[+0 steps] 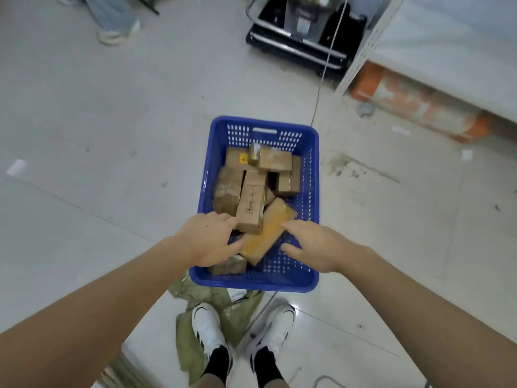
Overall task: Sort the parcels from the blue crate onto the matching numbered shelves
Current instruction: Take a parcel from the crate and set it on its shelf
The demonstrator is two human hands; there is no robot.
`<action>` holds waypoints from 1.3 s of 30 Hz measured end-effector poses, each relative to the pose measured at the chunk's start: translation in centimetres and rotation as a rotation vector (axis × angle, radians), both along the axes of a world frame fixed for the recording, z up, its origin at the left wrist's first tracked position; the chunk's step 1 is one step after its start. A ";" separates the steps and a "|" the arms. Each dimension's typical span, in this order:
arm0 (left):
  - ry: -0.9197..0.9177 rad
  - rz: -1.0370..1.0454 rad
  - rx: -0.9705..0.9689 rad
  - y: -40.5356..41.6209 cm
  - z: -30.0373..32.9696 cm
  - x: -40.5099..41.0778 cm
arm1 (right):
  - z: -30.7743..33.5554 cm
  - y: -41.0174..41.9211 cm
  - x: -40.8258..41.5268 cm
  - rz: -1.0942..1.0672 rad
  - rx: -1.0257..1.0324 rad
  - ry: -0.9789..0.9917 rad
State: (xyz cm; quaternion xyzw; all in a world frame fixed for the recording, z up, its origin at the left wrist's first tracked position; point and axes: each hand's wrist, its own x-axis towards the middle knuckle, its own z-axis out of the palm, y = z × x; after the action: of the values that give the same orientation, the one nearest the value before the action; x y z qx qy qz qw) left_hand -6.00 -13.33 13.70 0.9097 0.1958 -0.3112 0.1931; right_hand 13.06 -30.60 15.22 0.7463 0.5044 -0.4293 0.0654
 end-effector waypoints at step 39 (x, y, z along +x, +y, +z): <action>-0.269 1.428 -0.940 -1.2 -20.4 11.4 | -22.3 2.2 -1.1 -0.839 0.495 0.022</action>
State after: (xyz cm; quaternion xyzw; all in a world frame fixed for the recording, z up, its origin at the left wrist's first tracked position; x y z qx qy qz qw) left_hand 5.43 -14.53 -6.71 0.4239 0.5469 -0.0538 0.7199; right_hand 11.96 -28.36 -7.10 0.8740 0.2474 -0.2936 -0.2979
